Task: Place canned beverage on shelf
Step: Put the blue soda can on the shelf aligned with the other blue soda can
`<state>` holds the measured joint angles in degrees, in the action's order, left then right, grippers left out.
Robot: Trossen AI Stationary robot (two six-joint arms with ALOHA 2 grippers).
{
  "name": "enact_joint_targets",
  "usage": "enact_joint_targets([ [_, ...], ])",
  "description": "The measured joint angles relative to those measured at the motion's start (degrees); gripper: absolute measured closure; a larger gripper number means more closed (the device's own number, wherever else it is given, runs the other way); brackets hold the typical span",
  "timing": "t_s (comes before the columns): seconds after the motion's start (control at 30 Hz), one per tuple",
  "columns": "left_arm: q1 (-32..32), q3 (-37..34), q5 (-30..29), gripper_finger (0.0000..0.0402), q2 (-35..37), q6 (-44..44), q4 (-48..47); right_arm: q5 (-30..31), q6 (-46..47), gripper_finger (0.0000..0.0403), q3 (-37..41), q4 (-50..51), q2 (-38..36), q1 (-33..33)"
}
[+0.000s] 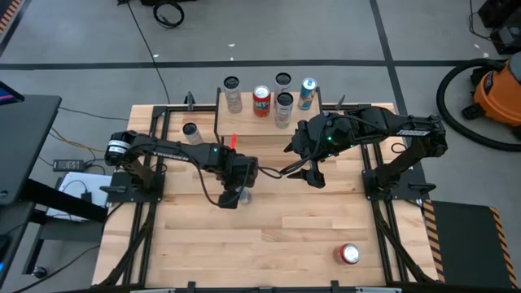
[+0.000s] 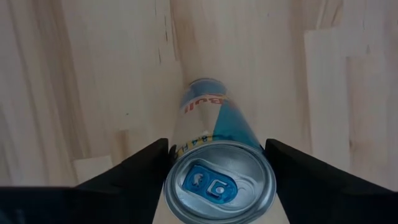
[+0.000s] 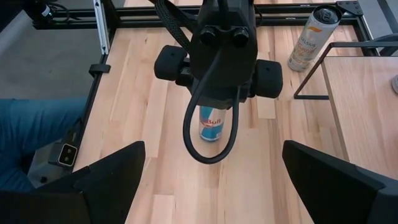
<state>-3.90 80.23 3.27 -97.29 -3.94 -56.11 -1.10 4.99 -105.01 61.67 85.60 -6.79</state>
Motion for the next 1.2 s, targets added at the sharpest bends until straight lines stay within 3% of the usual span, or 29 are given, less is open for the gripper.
enact_joint_targets([
  [0.3, -0.02, 0.0, -0.15, 0.009, 0.06, -1.86, -1.87, 0.0, 0.0, 0.0013, 0.0, 0.0, 0.0, 0.0],
  [0.57, -0.02, 0.02, -1.11, 0.0086, 0.08, -2.92, 0.21, 0.0, -0.1, 0.0013, -0.02, 0.47, 0.0, 0.0],
  [0.73, 0.2, 0.02, -3.9, 0.0085, 0.1, -0.24, -0.27, 0.0, -0.2, 0.0013, 0.0, 0.61, 0.0, 0.0],
  [1.2, -0.59, 0.07, -4.09, 0.0085, 0.3, 8.83, -11.23, 0.06, 0.12, 0.0013, 1.85, -0.39, 0.95, -0.99],
])
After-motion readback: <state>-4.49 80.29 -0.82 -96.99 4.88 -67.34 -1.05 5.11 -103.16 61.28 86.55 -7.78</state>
